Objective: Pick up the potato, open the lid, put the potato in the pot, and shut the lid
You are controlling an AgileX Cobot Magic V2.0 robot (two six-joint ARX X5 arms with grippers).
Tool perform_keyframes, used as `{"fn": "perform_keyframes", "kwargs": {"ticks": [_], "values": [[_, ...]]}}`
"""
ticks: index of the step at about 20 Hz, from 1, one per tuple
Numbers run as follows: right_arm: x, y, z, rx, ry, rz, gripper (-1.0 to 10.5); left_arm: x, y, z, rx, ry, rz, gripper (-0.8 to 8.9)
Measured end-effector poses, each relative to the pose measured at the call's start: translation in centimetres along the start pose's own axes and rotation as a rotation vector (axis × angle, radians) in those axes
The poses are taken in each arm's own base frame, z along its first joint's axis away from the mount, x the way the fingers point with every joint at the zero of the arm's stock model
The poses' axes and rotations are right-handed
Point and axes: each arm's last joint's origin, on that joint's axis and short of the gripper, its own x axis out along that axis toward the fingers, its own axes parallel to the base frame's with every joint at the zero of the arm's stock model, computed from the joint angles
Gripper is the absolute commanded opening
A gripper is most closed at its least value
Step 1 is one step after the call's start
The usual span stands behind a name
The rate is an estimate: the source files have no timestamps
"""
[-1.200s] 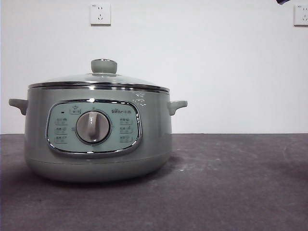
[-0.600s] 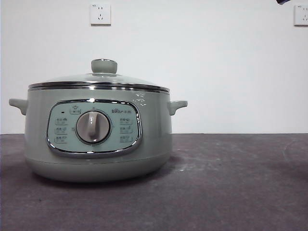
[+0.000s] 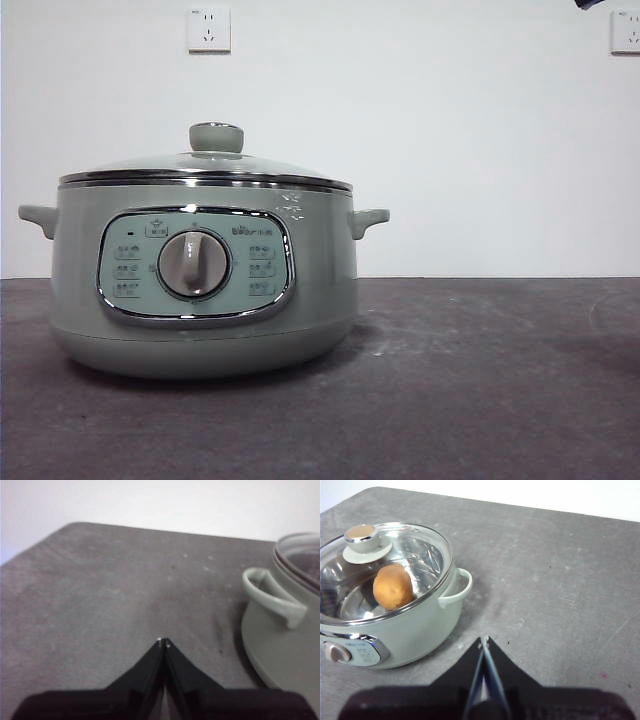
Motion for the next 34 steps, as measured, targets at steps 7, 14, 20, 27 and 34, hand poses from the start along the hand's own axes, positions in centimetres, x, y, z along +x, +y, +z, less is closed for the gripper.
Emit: {"fn": "perform_keyframes", "kwargs": {"ticks": [7,14,20,27,34], "values": [[0.0,0.0,0.0,0.000,0.000,0.000,-0.2,0.1,0.1,-1.2,-0.011,0.073,-0.063,-0.03],[0.0,0.0,0.0,0.002,0.000,0.000,-0.2,0.1,0.1,-1.2,-0.034,0.073,-0.059,-0.03],[0.0,0.0,0.0,0.002,0.000,0.000,-0.2,0.1,0.1,-1.2,-0.039,0.073,-0.058,-0.03],[-1.4,-2.0,-0.2,0.001,-0.062,-0.113,-0.2,0.1,0.1,-1.2,-0.040,0.073,-0.058,-0.03],[0.1,-5.3,-4.4,-0.011,-0.288,-0.086,-0.2,0.1,0.1,-1.2,-0.040,0.073,-0.058,-0.03]]}}
